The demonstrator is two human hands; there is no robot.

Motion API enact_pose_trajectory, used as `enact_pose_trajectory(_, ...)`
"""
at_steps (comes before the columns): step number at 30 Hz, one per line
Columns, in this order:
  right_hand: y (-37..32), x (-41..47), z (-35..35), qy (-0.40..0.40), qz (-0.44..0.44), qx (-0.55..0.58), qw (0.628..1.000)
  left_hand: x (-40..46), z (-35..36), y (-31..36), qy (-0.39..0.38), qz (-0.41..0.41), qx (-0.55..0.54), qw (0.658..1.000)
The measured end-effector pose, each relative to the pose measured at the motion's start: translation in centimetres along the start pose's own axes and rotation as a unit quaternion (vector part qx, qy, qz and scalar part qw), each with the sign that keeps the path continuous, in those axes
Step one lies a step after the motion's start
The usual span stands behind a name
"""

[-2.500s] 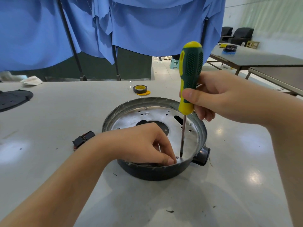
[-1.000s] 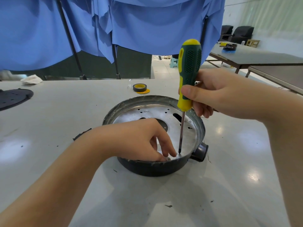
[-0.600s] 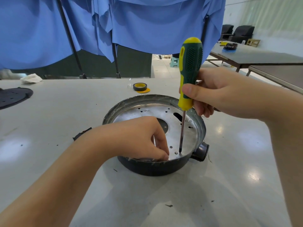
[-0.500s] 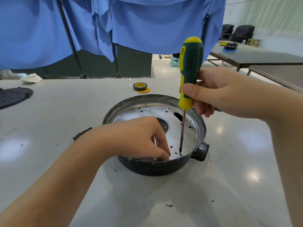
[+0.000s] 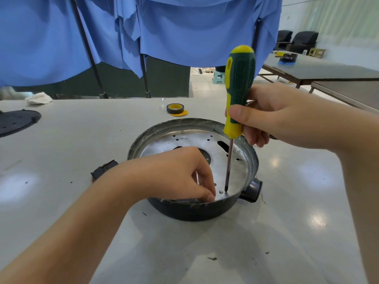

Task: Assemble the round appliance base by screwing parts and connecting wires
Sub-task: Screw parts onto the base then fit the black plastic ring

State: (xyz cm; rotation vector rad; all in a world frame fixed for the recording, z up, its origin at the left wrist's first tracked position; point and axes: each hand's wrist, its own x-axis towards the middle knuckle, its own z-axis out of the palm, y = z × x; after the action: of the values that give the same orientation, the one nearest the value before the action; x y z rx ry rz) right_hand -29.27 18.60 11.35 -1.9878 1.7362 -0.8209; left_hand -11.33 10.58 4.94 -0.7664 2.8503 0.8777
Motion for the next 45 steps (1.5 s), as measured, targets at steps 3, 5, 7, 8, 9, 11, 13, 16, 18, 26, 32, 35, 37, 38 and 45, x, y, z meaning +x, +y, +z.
enact_pose_trajectory(3, 0.0, 0.0, 0.0, 0.000, 0.001, -0.004, 1.000, 0.1, 0.1, -0.1, 0.001, -0.004, -0.004, 1.000)
enact_pose_trajectory(5, 0.0, 0.0, 0.0, -0.002, 0.002, -0.006, 1.000, 0.1, 0.2, -0.1, -0.006, -0.003, -0.005, 1.000)
enact_pose_trajectory(7, 0.0, 0.0, -0.1, -0.003, 0.003, -0.006, 1.000, 0.1, 0.3, -0.1, -0.015, 0.002, -0.001, 1.000)
enact_pose_trajectory(8, 0.0, 0.0, -0.1, -0.004, 0.003, -0.004, 1.000, 0.2, 0.3, -0.1, -0.016, 0.003, -0.004, 1.000)
enact_pose_trajectory(9, 0.0, -0.1, -0.1, -0.004, 0.003, -0.001, 1.000, 0.2, 0.3, -0.2, -0.017, 0.003, -0.011, 1.000)
enact_pose_trajectory(11, -0.1, -0.1, -0.1, -0.006, 0.002, 0.002, 1.000, 0.2, 0.3, -0.3, -0.020, 0.002, -0.025, 0.999)
enact_pose_trajectory(13, -0.1, -0.1, -0.1, -0.008, 0.001, 0.003, 1.000, 0.1, 0.0, -0.4, -0.021, 0.002, -0.036, 0.999)
enact_pose_trajectory(16, -0.1, -0.2, -0.2, -0.007, -0.003, 0.007, 1.000, -0.2, -0.4, -0.3, -0.004, 0.002, -0.037, 0.999)
enact_pose_trajectory(18, -0.2, -0.2, -0.1, -0.007, -0.006, 0.002, 1.000, -0.2, -0.2, -0.3, 0.009, -0.002, -0.025, 1.000)
enact_pose_trajectory(26, -0.2, -0.4, -0.3, 0.018, -0.025, 0.032, 0.999, 0.2, 0.5, -0.5, 0.012, -0.005, -0.013, 1.000)
enact_pose_trajectory(32, -0.4, -0.3, -0.2, 0.001, -0.053, 0.068, 0.996, 0.4, 0.3, -0.9, -0.021, -0.008, -0.050, 0.999)
enact_pose_trajectory(35, -0.4, -0.2, 0.2, -0.016, -0.057, 0.076, 0.995, 0.4, -0.1, -1.1, -0.040, -0.002, -0.079, 0.996)
enact_pose_trajectory(37, -0.4, -0.1, 0.5, -0.026, -0.060, 0.089, 0.994, 0.4, -0.1, -1.2, -0.045, 0.000, -0.089, 0.995)
enact_pose_trajectory(38, -0.4, 0.0, 0.6, -0.031, -0.062, 0.096, 0.993, 0.4, -0.2, -1.2, -0.046, -0.001, -0.093, 0.995)
enact_pose_trajectory(45, -0.1, 0.2, 0.9, -0.038, -0.059, 0.080, 0.994, 0.3, -0.2, -1.2, -0.051, -0.004, -0.097, 0.994)
